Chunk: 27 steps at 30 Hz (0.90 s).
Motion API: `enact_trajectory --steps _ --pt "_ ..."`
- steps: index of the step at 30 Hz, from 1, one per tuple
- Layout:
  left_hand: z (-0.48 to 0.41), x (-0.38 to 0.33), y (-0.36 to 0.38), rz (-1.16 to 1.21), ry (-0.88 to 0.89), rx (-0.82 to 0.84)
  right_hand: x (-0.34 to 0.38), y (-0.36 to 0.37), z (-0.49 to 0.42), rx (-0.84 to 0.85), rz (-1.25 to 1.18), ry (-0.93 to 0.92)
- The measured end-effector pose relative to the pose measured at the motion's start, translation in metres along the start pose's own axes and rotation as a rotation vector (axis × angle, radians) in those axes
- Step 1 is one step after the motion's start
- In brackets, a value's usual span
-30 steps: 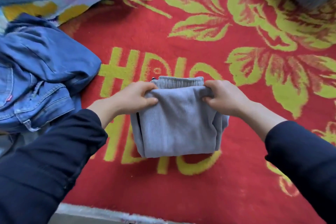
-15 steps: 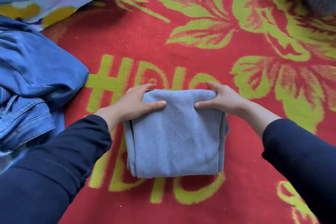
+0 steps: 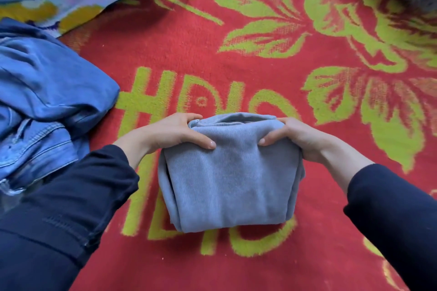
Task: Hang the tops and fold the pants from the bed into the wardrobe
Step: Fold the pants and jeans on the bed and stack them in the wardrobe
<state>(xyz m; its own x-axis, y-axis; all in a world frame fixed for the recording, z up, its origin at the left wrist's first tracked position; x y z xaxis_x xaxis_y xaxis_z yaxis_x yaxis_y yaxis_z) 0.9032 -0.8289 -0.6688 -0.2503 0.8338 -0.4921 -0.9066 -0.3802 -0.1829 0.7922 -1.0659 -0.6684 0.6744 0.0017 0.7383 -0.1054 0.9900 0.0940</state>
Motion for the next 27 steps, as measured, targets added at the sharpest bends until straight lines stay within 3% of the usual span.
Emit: enact_trajectory --steps 3,9,14,20,27 --pt "0.031 -0.003 0.010 -0.053 0.089 0.008 0.012 0.011 0.028 0.008 0.131 -0.069" --pt "0.088 0.014 0.042 -0.078 0.209 -0.123 0.011 0.048 0.092 -0.164 0.274 -0.180" --pt "0.149 0.045 0.075 -0.059 0.329 -0.376 0.010 0.091 0.144 -0.260 0.404 -0.338" --pt "0.241 0.108 0.138 0.006 0.403 -0.706 0.006 0.154 0.207 -0.201 0.541 -0.510" --pt "0.360 0.189 0.251 -0.003 0.322 -1.026 -0.035 0.240 0.289 -0.012 0.807 -0.782"
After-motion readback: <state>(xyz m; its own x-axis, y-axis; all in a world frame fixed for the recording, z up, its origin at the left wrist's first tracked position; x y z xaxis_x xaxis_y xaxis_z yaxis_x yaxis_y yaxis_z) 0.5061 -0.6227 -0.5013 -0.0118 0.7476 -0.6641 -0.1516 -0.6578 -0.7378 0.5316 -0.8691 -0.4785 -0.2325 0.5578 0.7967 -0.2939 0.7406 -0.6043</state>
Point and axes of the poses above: each hand's wrist, its own z-axis away from the middle knuckle, its own y-axis out of the palm, x = y × z, the point moved 3 cm from there along -z, towards the middle knuckle, and after that the axes turned 9 degrees about -y, right-handed, at the moved point
